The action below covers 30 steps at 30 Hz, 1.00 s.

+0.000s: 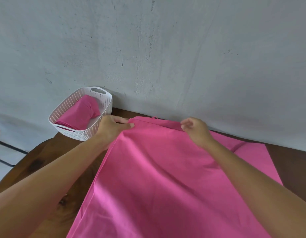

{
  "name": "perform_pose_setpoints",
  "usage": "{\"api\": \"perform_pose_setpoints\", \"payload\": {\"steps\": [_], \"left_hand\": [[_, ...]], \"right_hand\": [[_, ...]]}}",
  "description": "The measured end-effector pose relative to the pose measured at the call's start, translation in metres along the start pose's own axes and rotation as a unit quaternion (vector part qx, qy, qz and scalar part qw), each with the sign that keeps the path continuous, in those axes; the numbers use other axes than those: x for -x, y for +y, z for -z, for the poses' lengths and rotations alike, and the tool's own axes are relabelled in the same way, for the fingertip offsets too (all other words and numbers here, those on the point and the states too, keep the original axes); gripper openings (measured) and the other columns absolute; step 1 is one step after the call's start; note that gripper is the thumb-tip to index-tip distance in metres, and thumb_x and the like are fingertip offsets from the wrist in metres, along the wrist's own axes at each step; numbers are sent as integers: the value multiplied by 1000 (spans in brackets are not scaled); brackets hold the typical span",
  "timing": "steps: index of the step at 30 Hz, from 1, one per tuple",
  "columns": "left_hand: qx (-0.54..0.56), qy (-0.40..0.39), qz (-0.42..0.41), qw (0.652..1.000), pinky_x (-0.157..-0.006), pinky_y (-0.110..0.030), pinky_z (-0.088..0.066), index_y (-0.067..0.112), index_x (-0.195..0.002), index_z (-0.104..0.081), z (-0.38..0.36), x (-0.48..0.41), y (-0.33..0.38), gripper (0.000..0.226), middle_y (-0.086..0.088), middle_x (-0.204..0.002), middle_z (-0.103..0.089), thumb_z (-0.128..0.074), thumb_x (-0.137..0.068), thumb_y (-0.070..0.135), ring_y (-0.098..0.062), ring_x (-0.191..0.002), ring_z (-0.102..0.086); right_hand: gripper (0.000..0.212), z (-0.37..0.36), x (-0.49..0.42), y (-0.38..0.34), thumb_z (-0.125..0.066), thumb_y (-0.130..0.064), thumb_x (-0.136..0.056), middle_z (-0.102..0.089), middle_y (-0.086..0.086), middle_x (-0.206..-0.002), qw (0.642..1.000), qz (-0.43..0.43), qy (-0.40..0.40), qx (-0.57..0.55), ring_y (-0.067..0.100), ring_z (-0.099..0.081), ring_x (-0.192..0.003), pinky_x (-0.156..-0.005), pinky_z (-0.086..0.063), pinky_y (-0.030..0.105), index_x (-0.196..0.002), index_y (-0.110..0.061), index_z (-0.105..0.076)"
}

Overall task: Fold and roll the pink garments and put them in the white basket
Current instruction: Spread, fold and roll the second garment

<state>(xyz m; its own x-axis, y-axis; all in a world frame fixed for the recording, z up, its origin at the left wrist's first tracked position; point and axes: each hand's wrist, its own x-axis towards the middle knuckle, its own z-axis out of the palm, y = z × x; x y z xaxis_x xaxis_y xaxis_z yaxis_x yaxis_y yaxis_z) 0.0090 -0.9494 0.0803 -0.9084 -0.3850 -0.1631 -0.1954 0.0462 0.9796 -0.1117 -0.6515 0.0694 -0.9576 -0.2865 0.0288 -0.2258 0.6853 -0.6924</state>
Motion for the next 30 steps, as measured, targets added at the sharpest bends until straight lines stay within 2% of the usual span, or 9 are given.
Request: {"api": "perform_pose_setpoints", "payload": {"steps": [3, 7, 12, 15, 18, 21, 23, 27, 30], "left_hand": [[47, -4, 23, 999, -102, -46, -54, -4, -92, -78, 2, 7, -1, 22, -13, -97, -78, -87, -73, 4, -28, -98, -74], [75, -23, 43, 996, -104, -47, -52, -3, -93, -79, 7, 13, -7, 38, -14, -109, -76, -92, -62, 14, -29, -104, -73], [77, -14, 55, 995, -107, -44, -50, 0, -87, -80, 6, 23, -12, 23, -7, -110, -76, -90, -69, 9, -22, -108, -72], [92, 0, 89, 992, -101, -48, -54, -1, -91, -79, 5, 32, -11, 26, -15, -102, -76, -90, -70, 10, -28, -99, -73], [102, 1, 112, 988, -96, -53, -56, -2, -94, -77, 5, 38, -11, 41, -26, -103, -74, -91, -60, 17, -36, -91, -72], [113, -11, 121, 986, -86, -45, -59, 1, -91, -77, 7, 37, -12, 33, -30, -110, -71, -90, -64, 14, -34, -88, -71], [124, -35, 122, 984, -77, -37, -61, -1, -97, -74, 10, 36, -11, 27, -31, -115, -68, -85, -74, 8, -30, -84, -71], [160, -67, 116, 978, -74, -32, -63, -14, -113, -65, 15, 33, -9, 48, -32, -123, -64, -82, -74, 9, -31, -90, -71], [169, -73, 105, 977, -67, -30, -62, -14, -117, -65, 14, 35, -2, 51, -28, -116, -69, -80, -74, 11, -29, -89, -74]], "right_hand": [[13, 20, 16, 38, -68, -14, -93, -73, 0, -101, 997, -8, -29, 78, 18, -69, -92, -91, -53, 36, -104, -13, -72], [23, 41, 31, 65, -73, -26, -91, -70, 1, -109, 985, -11, -63, 162, 19, -65, -101, -93, -51, 37, -110, -14, -69], [38, 52, 32, 80, -66, -25, -95, -61, 5, -129, 960, 7, -78, 268, 25, -56, -121, -104, -43, 38, -131, -15, -60], [28, 50, 30, 86, -66, -23, -95, -65, 4, -119, 950, 3, -70, 303, 25, -59, -113, -97, -45, 36, -122, -17, -63], [14, 48, 31, 88, -67, -25, -94, -64, 1, -101, 946, 6, -41, 322, 26, -61, -100, -83, -43, 33, -105, -17, -65], [9, 51, 41, 84, -68, -24, -94, -59, -1, -89, 957, 10, -15, 288, 23, -57, -84, -75, -42, 34, -90, -18, -61], [8, 56, 55, 79, -68, -22, -94, -58, -1, -90, 967, 20, 1, 253, 23, -57, -84, -76, -46, 36, -90, -17, -62], [4, 66, 102, 64, -67, -19, -93, -58, -4, -90, 967, 74, 37, 240, 23, -57, -84, -75, -49, 41, -92, -16, -65], [4, 67, 144, 52, -70, -18, -92, -59, -4, -87, 957, 117, 61, 258, 22, -59, -76, -67, -46, 38, -90, -17, -67]]}}
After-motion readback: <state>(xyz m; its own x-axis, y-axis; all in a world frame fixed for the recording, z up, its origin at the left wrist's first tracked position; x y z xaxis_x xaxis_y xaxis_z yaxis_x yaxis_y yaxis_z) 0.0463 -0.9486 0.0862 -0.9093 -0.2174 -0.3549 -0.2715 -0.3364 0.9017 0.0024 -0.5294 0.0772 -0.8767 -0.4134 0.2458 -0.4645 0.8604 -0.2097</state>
